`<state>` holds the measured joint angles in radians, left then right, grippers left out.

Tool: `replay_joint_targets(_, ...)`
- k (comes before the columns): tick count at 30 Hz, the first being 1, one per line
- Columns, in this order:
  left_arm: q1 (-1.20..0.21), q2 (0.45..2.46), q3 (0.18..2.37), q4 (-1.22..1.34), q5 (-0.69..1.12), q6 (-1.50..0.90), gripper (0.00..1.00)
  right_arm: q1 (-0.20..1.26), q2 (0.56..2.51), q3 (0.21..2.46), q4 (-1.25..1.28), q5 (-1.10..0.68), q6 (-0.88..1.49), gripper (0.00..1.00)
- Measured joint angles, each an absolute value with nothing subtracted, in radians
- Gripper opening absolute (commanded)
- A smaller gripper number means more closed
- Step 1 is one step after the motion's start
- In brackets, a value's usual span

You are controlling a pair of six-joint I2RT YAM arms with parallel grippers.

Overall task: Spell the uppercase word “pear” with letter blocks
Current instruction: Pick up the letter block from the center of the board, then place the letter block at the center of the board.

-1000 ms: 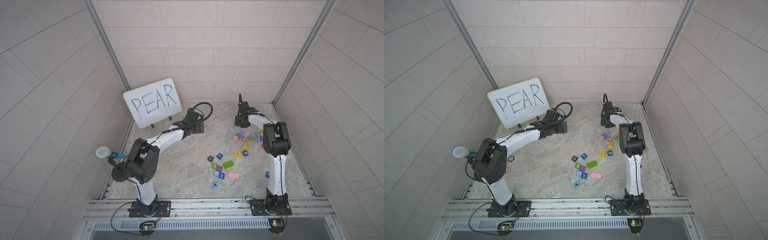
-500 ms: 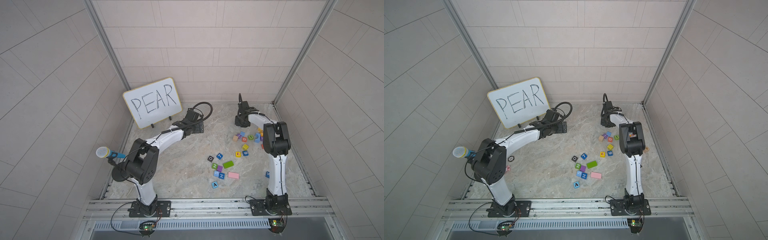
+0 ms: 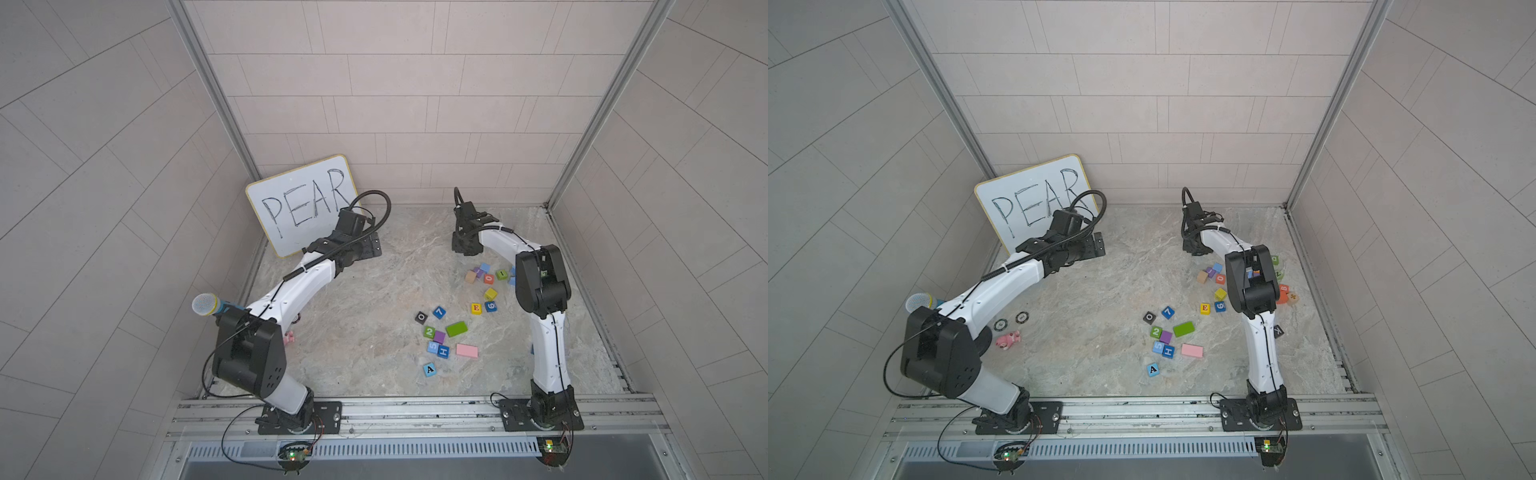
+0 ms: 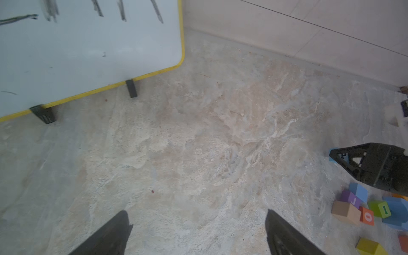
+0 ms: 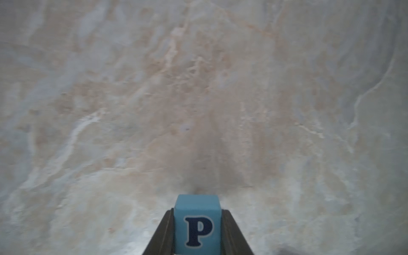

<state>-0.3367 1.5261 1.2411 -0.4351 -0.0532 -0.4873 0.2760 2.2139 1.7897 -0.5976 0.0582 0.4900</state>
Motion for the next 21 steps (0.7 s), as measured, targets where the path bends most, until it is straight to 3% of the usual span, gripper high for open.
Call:
replay_joint_targets(11, -0.168, 1.444, 1.114, -0.480, 0.026, -0.577, 1.00, 0.604, 2.234, 1.993, -0.585, 0.061, 0.663, 0.29)
replay_joint_targets(21, -0.084, 1.303, 0.976, -0.466, 0.035, -0.634, 1.00, 0.809, 2.431, 2.177, -0.553, 0.061, 0.833, 0.27)
